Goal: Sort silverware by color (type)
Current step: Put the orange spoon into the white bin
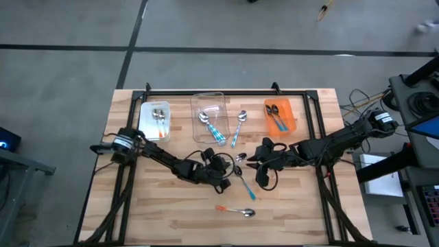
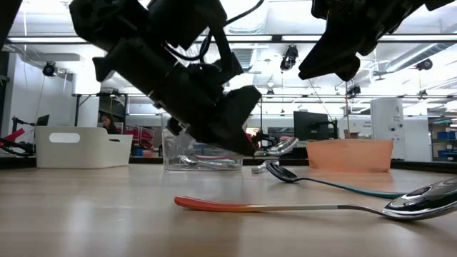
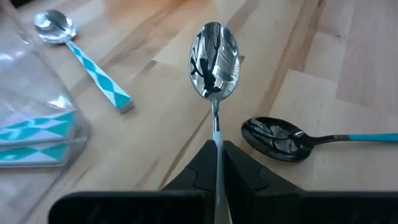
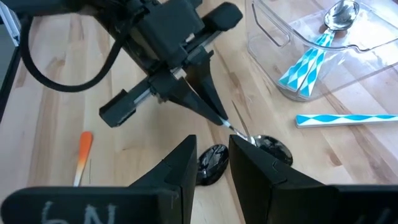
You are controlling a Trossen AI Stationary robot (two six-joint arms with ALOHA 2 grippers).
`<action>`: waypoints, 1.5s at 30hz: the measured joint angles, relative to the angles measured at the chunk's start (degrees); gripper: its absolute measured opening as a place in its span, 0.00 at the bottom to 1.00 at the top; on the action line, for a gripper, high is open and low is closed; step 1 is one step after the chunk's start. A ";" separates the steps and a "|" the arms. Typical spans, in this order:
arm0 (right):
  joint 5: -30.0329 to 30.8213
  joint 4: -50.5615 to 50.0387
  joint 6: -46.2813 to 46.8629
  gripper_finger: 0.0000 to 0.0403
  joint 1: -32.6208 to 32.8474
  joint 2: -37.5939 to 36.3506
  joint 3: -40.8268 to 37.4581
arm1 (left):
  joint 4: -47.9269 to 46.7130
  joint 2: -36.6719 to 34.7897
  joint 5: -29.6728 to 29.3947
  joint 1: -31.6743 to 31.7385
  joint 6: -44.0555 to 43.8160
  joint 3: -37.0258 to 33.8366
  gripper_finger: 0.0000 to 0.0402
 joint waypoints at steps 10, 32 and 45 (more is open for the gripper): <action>0.02 0.07 -0.02 0.21 0.00 -0.02 0.00 | -4.09 -8.21 -0.65 -0.03 3.93 -0.58 0.00; 0.04 0.34 -0.90 0.21 0.00 -0.15 0.87 | -31.88 -30.19 -4.99 -0.09 -5.42 -0.68 0.01; 0.67 0.40 -1.51 0.21 0.00 -0.15 0.87 | -39.08 -35.72 -4.90 -3.55 -0.45 -1.18 0.00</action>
